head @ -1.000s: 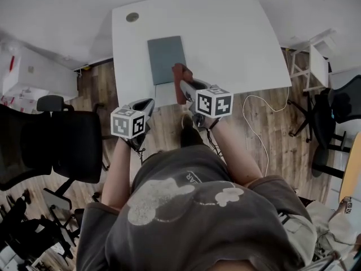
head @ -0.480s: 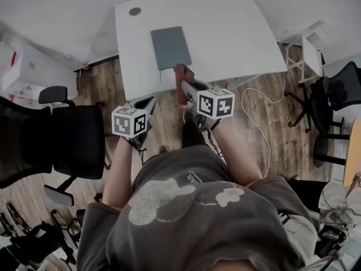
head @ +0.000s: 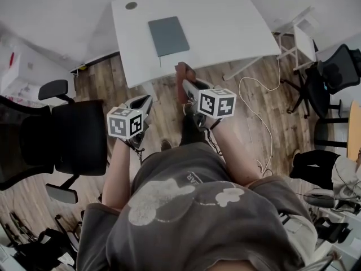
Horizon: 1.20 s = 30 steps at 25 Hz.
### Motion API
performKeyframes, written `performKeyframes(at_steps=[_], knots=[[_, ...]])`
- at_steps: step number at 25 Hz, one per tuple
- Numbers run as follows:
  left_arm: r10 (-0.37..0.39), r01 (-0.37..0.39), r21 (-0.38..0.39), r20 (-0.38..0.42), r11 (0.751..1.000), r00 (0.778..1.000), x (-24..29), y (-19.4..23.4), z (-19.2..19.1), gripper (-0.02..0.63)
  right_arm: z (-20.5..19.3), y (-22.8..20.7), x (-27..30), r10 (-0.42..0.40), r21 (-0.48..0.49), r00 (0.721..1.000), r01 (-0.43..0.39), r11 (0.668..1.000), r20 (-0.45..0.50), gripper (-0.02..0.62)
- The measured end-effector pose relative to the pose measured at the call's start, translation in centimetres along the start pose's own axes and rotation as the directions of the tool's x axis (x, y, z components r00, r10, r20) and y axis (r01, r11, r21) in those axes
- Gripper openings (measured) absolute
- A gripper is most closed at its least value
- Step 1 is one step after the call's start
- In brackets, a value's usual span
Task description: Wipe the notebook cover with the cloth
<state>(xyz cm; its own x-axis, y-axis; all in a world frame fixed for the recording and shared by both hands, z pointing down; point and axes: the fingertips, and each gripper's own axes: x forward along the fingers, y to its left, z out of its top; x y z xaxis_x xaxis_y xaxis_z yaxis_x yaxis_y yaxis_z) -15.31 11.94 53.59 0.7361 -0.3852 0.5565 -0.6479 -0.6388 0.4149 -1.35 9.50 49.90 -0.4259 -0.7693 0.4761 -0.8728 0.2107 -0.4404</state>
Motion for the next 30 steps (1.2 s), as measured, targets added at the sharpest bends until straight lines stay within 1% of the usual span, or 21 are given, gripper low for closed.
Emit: performKeyframes(at_steps=[5, 11, 15, 18, 22, 30], knots=[[-0.004, 0.004, -0.001, 0.013, 1.0, 1.0, -2.3, 0.0, -1.5, -0.004, -2.1, 2.2, -1.3, -0.017, 0.003, 1.0, 0.017, 1.0, 0.005, 0.089], [0.002, -0.002, 0.007, 0.051, 1.0, 0.999, -3.5, -0.7, -1.2, -0.003, -3.5, 2.8, -2.7, -0.03, -0.006, 1.0, 0.03, 1.0, -0.009, 0.089], [0.006, -0.008, 0.019, 0.078, 1.0, 0.997, -4.3, -0.9, -0.9, -0.005, -3.5, 3.4, -3.2, -0.039, -0.026, 0.999, 0.038, 0.999, -0.002, 0.089], [0.014, -0.019, 0.054, 0.093, 0.998, 0.996, -4.6, -1.2, -0.7, -0.003, -3.5, 3.7, -3.5, -0.041, -0.044, 0.999, 0.041, 0.998, 0.008, 0.089], [0.016, -0.025, 0.087, 0.105, 0.996, 0.994, -5.0, -1.6, -0.3, -0.005, -3.7, 3.9, -3.9, -0.042, -0.044, 0.999, 0.043, 0.998, 0.012, 0.087], [0.027, -0.037, 0.089, 0.114, 0.995, 0.993, -5.0, -1.7, -0.8, -0.003, -4.9, 4.3, -4.4, -0.037, -0.046, 0.999, 0.037, 0.998, 0.005, 0.087]])
